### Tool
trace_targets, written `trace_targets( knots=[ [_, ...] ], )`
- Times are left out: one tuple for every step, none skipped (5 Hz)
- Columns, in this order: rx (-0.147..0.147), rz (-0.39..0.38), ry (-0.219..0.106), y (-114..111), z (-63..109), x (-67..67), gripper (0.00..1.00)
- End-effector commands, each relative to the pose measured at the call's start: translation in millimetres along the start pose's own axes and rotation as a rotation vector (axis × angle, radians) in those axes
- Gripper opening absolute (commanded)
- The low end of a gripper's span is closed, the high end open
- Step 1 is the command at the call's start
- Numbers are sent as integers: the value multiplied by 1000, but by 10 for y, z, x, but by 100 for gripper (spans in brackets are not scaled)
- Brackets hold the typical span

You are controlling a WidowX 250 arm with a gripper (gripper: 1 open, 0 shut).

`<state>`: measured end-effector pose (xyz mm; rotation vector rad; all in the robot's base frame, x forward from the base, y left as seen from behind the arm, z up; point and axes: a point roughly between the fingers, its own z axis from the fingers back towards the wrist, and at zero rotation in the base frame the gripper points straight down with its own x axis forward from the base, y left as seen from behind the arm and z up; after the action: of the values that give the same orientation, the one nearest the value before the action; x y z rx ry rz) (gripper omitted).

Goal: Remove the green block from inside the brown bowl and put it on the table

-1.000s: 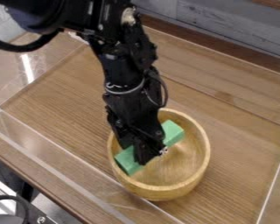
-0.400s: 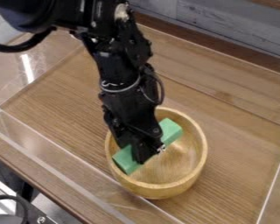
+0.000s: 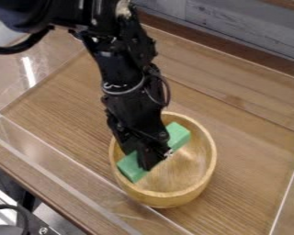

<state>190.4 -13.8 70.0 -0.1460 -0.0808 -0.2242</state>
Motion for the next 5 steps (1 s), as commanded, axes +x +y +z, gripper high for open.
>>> trace_targets(
  knots=[
    [5,12,-39,18,98,40,0],
    [-1,20,-43,14,128,39,0],
    [0,34,-47,77,184,5,0],
    [-1,43,-53,104,241,-22,0],
    [-2,58,-58,117,310,-45,0]
  ],
)
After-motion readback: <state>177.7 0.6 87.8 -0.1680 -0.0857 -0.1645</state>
